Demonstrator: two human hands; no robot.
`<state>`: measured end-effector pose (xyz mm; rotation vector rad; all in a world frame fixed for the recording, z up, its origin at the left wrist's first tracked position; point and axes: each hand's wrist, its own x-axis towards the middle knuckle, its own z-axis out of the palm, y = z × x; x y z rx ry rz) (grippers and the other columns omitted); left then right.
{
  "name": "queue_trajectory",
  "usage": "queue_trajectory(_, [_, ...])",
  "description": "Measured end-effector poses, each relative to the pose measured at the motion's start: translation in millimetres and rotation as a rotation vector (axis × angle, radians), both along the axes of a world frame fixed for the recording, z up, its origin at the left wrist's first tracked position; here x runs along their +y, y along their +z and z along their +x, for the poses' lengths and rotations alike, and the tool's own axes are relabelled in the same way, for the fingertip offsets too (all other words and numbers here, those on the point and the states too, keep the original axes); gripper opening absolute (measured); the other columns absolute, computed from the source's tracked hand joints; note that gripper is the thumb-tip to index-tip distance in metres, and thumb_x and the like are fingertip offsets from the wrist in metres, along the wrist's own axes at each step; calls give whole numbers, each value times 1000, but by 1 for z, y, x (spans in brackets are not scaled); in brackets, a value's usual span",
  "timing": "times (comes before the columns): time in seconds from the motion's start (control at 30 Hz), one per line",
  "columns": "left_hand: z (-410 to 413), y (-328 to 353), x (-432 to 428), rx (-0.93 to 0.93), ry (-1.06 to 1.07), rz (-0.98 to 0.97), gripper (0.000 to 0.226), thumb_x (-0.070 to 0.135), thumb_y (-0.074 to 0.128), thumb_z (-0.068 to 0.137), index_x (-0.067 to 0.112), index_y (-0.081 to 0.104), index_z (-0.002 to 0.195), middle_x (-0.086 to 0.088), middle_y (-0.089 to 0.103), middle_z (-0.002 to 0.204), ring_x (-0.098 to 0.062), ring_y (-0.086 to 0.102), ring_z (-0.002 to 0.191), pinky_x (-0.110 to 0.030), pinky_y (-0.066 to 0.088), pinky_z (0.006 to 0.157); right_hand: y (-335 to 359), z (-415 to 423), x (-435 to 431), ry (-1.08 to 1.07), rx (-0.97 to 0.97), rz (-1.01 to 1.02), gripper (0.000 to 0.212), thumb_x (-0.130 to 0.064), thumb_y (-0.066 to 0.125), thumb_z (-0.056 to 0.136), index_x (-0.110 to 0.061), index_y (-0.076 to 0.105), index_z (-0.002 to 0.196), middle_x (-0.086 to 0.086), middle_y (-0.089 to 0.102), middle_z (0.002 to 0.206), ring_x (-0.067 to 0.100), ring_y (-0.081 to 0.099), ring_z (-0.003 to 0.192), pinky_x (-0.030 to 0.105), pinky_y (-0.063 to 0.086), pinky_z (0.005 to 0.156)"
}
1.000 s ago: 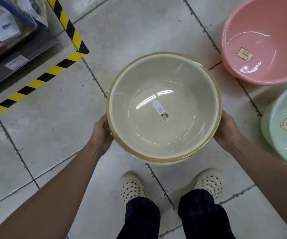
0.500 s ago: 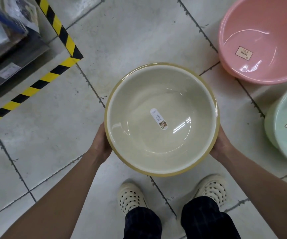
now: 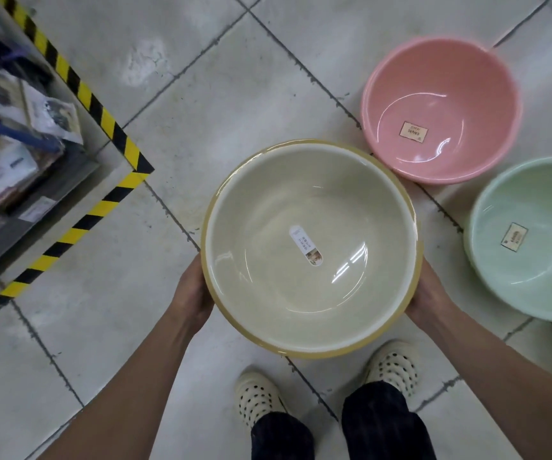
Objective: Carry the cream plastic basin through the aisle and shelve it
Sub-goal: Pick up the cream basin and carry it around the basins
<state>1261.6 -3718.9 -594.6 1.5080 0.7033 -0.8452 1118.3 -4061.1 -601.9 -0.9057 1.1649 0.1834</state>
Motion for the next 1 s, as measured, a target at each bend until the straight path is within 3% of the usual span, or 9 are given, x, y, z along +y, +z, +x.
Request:
queue_trajectory(0.13, [20,48,-41,30,-35,-3,32,40,71,93,13,70,110,-18,60,108,-41,50,95,-56,47,83,67,4,-42,-22,-37,-12,27,-37,63,102,-16,74,116,7,75,99,27,71,89,46,58,84])
queue_trajectory(0.23, [33,88,-83,50,-86,-2,45,48,74,88,9,72,110,-15,59,115,-38,49,100,-58,43,87,114,2,-79,-95,-10,-22,19,-35,62,103,-22,74,111,2,77,90,23,73,83,41,61,75])
queue_trajectory(0.37, [56,140,-146,51,-158,-53,38,46,72,91,14,73,112,-13,55,116,-38,45,101,-57,38,85,171,9,-131,-143,40,-3,21,-35,70,98,-21,74,113,2,77,91,23,74,82,36,62,66])
queue_trajectory(0.57, [110,188,-234,41,-265,-66,37,42,67,95,8,73,109,-14,57,113,-37,49,98,-55,41,86,223,28,-191,-250,74,-54,25,-30,65,99,-20,73,121,1,78,96,24,73,88,38,61,76])
queue_trajectory(0.63, [136,190,-257,40,-338,-86,44,43,63,99,2,72,109,-15,61,108,-35,54,96,-53,44,83,228,40,-203,-345,83,-68,21,-26,61,102,-19,70,120,2,74,97,23,70,86,35,62,71])
queue_trajectory(0.7, [165,188,-283,38,-422,-31,37,40,58,102,10,76,90,-13,63,92,-32,57,87,-46,47,77,227,53,-211,-426,97,-55,18,-23,58,104,-20,67,119,2,71,100,21,68,85,32,62,65])
queue_trajectory(0.8, [210,170,-324,5,-520,-65,51,27,51,106,32,66,58,6,56,64,-21,50,67,-34,44,61,215,75,-220,-550,114,-48,11,-24,59,103,-22,68,109,-2,73,93,19,70,78,30,61,61])
queue_trajectory(0.9, [250,148,-357,0,-618,-57,36,29,53,104,24,70,73,1,59,71,-21,55,68,-34,48,63,194,94,-230,-643,135,-19,16,-19,58,102,-24,71,95,-8,75,71,12,73,61,26,61,55])
queue_trajectory(1.0, [285,112,-383,23,-627,-67,26,42,64,94,19,66,107,-9,56,109,-32,54,95,-50,41,82,170,111,-241,-683,118,-6,17,-17,58,102,-25,73,96,-9,76,74,12,74,66,27,63,60])
